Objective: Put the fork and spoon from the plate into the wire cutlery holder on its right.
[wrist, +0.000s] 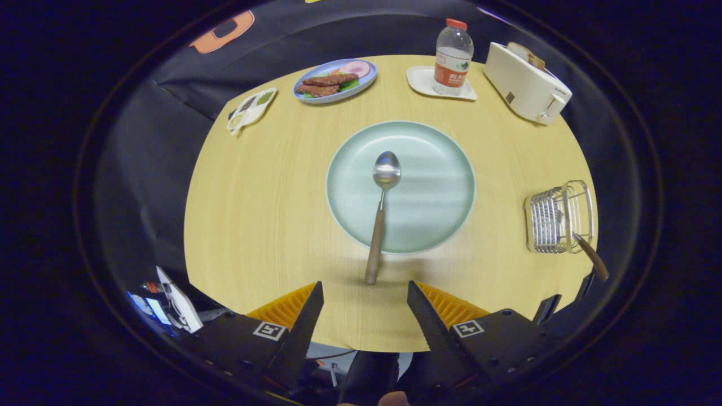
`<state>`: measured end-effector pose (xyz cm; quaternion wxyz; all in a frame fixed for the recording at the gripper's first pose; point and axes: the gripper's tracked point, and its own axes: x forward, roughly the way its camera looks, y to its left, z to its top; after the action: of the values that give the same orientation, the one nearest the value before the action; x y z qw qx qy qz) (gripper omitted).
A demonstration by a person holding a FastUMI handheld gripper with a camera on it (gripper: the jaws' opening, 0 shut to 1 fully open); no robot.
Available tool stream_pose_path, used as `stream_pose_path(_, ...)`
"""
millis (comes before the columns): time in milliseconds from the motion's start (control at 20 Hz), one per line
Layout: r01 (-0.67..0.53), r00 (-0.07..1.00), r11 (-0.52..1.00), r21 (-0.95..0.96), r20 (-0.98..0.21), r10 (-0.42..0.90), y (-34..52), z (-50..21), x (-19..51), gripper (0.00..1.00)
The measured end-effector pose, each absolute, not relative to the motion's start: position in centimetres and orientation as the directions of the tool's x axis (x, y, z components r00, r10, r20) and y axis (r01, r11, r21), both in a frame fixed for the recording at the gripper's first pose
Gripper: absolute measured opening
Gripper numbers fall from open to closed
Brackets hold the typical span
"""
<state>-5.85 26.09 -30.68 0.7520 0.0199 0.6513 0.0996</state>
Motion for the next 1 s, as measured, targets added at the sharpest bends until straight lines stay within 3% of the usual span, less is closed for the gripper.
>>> stream_pose_path(250, -0.002, 0.073, 0.993, 0.118, -0.990, 0.118, 26.4, -34.9, -5.9, 0.91)
stream_pose_path(400, 0.028, 0.057, 0.993, 0.116, -0.992, 0.114, 26.8, -36.3, -5.0, 0.65)
stream_pose_path(500, 0.016, 0.062, 0.995, 0.103, -0.993, 0.101, 26.8, -36.5, -4.4, 0.65)
stream_pose_path(600, 0.022, 0.057, 0.996, 0.091, -0.994, 0.090, 26.7, -36.9, -3.9, 0.46)
stream_pose_path(650, 0.022, 0.048, 0.996, 0.091, -0.995, 0.090, 26.7, -36.9, -4.1, 0.28)
stream_pose_path(750, 0.026, 0.035, 0.995, 0.096, -0.995, 0.095, 26.4, -37.1, -4.1, 0.30)
stream_pose_path(850, 0.022, 0.019, 0.995, 0.102, -0.995, 0.102, 26.4, -36.8, -4.3, 0.08)
stream_pose_path(1000, 0.032, 0.038, 0.990, 0.136, -0.990, 0.135, 25.9, -35.6, -3.9, 0.08)
